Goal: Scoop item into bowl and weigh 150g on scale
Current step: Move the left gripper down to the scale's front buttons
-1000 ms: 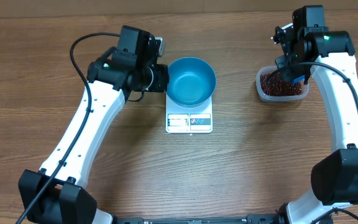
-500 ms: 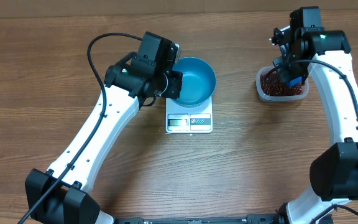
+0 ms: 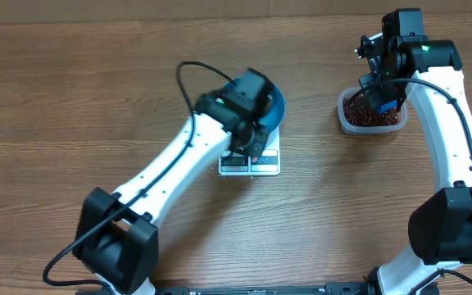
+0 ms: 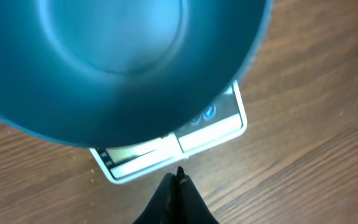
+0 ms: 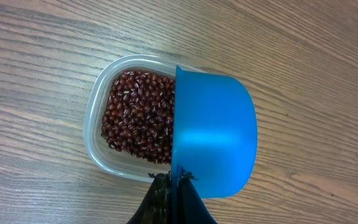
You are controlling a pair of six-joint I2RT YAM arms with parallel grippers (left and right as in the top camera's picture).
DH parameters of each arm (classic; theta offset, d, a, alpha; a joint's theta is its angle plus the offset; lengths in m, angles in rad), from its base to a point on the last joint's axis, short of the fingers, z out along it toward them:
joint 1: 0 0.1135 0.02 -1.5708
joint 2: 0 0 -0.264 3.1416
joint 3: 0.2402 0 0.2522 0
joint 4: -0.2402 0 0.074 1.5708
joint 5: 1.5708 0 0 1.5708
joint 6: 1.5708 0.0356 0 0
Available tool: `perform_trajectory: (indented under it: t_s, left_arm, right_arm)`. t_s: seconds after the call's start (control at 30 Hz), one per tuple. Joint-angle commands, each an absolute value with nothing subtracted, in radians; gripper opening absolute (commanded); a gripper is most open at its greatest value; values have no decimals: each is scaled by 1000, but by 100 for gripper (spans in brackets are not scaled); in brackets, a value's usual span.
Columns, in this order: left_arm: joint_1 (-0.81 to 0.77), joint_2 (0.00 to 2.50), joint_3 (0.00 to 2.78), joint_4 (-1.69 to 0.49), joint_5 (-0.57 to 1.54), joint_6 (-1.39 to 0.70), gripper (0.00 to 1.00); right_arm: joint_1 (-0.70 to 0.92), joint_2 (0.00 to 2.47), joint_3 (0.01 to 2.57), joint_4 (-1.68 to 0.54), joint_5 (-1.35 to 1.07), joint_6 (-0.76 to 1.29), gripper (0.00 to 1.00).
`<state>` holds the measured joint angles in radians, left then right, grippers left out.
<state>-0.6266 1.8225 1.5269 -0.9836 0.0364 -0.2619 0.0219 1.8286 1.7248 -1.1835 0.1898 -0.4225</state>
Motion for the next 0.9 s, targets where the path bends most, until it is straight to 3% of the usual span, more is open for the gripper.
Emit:
perform_trajectory:
  t_s: [0.0, 0.3, 0.47, 0.87]
  left_arm:
    - [-704, 1820, 1540, -1010, -142, -262, 4]
    - [-756, 1807, 1523, -1031, -191, -244, 5]
    - [-764, 1807, 1477, -964, -79, -25, 4]
    - [-766, 1807, 1344, -817, -93, -14, 4]
  right_arm:
    - [22, 1839, 1721, -1182, 185, -415, 4]
    - [15, 1843, 1721, -1185, 182, -411, 4]
    - [14, 1843, 1721, -1184, 181, -392, 4]
    - [11, 1843, 1721, -1181, 178, -392, 4]
